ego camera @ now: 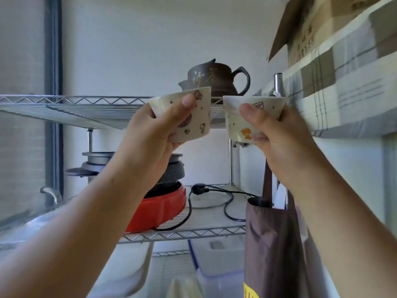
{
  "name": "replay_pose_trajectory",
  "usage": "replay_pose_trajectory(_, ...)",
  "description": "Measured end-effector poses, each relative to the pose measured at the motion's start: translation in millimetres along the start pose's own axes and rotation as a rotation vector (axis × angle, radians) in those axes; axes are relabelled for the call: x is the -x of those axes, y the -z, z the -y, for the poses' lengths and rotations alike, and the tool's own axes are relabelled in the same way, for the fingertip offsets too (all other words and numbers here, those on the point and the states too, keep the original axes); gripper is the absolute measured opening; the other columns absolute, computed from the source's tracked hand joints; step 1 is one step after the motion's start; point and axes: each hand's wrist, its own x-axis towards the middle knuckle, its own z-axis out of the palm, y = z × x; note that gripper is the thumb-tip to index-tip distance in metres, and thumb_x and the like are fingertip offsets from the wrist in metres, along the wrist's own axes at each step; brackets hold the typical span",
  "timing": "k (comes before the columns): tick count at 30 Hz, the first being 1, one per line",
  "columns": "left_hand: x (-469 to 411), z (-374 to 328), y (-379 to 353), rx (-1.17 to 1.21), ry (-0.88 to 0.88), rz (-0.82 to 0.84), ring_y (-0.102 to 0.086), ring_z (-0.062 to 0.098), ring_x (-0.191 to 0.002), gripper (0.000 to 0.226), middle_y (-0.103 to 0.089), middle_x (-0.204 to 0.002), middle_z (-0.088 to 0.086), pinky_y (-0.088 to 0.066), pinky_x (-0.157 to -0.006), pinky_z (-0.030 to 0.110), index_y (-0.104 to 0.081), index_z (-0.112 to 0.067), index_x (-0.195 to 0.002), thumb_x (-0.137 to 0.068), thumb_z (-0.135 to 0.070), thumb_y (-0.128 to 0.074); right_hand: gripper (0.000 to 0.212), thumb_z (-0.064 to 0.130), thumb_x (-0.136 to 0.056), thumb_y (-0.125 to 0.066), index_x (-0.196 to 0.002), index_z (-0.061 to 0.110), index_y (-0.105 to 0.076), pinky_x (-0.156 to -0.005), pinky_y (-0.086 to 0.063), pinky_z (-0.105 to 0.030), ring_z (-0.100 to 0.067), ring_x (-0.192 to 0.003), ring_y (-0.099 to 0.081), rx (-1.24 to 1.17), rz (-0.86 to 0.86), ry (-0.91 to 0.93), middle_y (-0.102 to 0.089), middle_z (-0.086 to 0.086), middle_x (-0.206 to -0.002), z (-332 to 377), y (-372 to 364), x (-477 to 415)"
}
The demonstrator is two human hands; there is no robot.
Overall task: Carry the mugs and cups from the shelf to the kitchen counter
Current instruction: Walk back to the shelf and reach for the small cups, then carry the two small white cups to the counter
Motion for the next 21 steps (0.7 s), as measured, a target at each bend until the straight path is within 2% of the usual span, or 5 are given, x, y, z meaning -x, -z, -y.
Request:
replay_pose_trajectory(7, 100.8, 55.3, -11.3, 0.233, 0.227, 0.070, -0.061, 0.020, -0.101, 0.067, -0.066, -0.103, 0.004, -0.054, -0.082, 0.034, -0.059, -0.017, -0.115, -0.059, -0.044, -0.085, 0.085, 0.046, -0.053, -0.088, -0.120, 0.001, -0.060, -0.093, -0.049, -0.058, -0.042, -0.111, -0.061, 0.004, -0.050, -0.151, -0.064, -0.029, -0.117, -27.0, 32.5, 121.3)
replay_pose_trajectory(11, 154.7, 89.2, -29.4, 0.314, 0.403, 0.099, -0.060, 0.025, -0.102, 0.083, -0.064, -0.106, 0.010, -0.054, -0.082, 0.037, -0.052, -0.009, -0.125, -0.058, -0.043, -0.087, 0.087, 0.043, -0.051, -0.089, -0.122, 0.003, -0.058, -0.078, -0.056, -0.036, -0.028, -0.103, -0.068, 0.063, -0.133, -0.297, -0.072, -0.011, -0.107, -30.7, 53.3, 191.0)
replay_pose_trajectory(15, 206.2, 123.0, -59.3, 0.361, 0.550, 0.168, -0.056, 0.042, -0.117, 0.099, -0.060, -0.125, 0.025, -0.046, -0.095, 0.060, -0.044, -0.001, -0.135, -0.057, -0.042, -0.088, 0.079, 0.047, -0.046, -0.090, -0.114, 0.019, -0.060, -0.070, -0.056, -0.026, -0.015, -0.098, -0.069, 0.151, -0.251, -0.395, -0.074, 0.002, -0.103, -26.7, 73.5, 260.2)
replay_pose_trajectory(18, 240.3, 143.8, -90.8, 0.374, 0.669, 0.187, -0.055, 0.045, -0.118, 0.106, -0.061, -0.125, 0.024, -0.044, -0.097, 0.065, -0.045, -0.005, -0.136, -0.049, -0.045, -0.091, 0.085, 0.044, -0.050, -0.091, -0.122, 0.015, -0.056, -0.075, -0.056, -0.025, -0.019, -0.107, -0.066, 0.207, -0.333, -0.461, -0.071, -0.002, -0.112, -14.6, 96.4, 306.0)
replay_pose_trajectory(21, 270.5, 157.9, -130.4, 0.404, 0.780, 0.228, -0.062, 0.039, -0.112, 0.109, -0.064, -0.123, 0.018, -0.051, -0.089, 0.059, -0.046, -0.012, -0.136, -0.044, -0.049, -0.092, 0.088, 0.037, -0.053, -0.091, -0.127, 0.011, -0.052, -0.087, -0.054, -0.030, -0.025, -0.115, -0.062, 0.236, -0.429, -0.521, -0.067, -0.008, -0.120, 5.8, 125.6, 349.0)
